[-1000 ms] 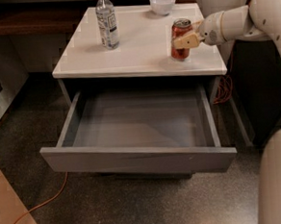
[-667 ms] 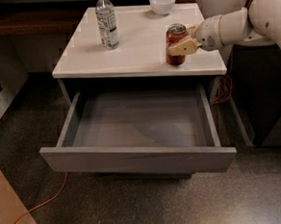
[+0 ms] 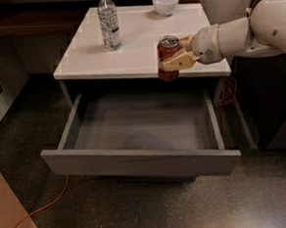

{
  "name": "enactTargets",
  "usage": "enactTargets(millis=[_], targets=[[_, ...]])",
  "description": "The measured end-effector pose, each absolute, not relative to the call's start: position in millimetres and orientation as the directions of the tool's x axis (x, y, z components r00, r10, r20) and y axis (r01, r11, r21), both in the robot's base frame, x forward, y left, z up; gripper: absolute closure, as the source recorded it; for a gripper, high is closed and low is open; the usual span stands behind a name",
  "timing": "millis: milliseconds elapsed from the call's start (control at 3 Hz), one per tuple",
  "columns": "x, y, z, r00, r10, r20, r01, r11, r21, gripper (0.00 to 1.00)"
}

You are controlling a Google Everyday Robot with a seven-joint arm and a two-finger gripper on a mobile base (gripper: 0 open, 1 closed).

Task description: Place coke can into top drawer

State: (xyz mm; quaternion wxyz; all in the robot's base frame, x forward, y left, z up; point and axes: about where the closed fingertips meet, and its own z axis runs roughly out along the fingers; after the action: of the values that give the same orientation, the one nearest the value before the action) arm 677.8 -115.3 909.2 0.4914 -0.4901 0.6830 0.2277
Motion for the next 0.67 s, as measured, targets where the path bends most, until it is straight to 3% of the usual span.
enactTargets(millis=[667], targets=[[642.9, -101.4, 866.9, -0.030, -0.501, -0.865, -0.919, 0.354, -0.173, 1.00]])
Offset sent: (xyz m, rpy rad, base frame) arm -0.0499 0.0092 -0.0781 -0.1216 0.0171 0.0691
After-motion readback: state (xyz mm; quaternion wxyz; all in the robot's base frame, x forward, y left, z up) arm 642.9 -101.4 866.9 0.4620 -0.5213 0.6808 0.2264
